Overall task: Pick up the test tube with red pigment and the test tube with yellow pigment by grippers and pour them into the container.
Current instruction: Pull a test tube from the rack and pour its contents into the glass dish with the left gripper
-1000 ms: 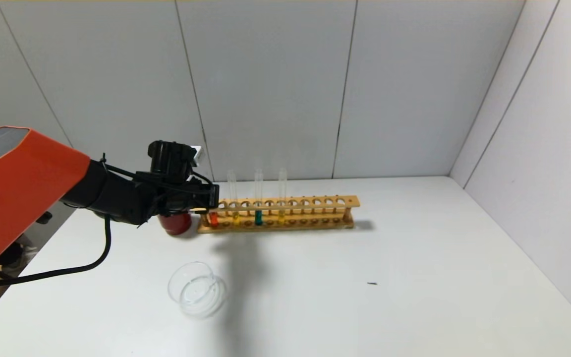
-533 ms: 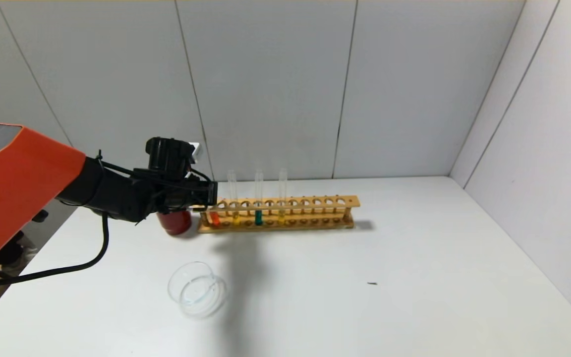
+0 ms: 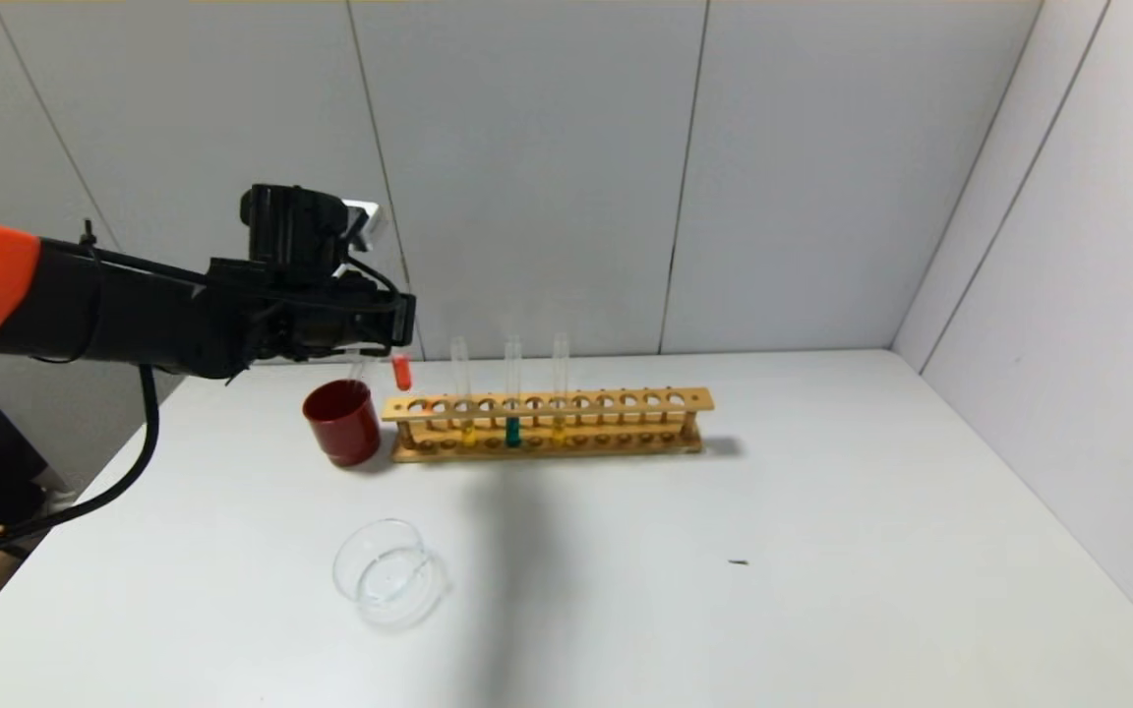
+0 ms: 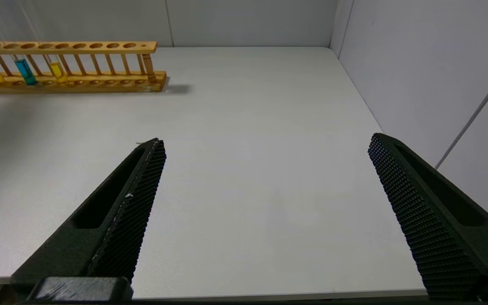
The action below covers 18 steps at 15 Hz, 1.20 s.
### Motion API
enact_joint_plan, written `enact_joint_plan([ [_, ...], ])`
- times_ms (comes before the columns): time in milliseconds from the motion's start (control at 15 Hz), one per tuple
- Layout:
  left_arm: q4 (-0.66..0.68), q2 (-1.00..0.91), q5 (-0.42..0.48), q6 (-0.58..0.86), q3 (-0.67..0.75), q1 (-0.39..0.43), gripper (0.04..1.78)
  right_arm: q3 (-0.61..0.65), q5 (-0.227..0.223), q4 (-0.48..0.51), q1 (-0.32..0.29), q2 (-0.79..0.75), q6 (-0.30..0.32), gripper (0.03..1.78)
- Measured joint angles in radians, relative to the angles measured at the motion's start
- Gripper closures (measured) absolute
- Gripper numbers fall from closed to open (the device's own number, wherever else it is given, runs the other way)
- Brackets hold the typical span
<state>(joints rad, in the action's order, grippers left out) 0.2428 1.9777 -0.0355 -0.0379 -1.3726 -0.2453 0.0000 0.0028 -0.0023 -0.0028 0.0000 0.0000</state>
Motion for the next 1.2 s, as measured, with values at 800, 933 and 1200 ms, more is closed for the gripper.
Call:
enact_joint_plan([
  [800, 0.106, -0.349, 0.178, -0.399, 0.46, 0.121, 1.49, 0.0, 0.0, 0.0, 0.0, 0.0, 0.0, 0.06],
  [933, 0.204, -0.359, 0.221, -0.557, 0.549, 0.144, 1.49, 0.0, 0.0, 0.0, -0.001, 0.0, 0.0, 0.06],
  [1200, 0.27, -0.352, 0.406, -0.99, 0.635, 0.247, 1.49, 0.0, 0.0, 0.0, 0.0, 0.0, 0.0, 0.06],
])
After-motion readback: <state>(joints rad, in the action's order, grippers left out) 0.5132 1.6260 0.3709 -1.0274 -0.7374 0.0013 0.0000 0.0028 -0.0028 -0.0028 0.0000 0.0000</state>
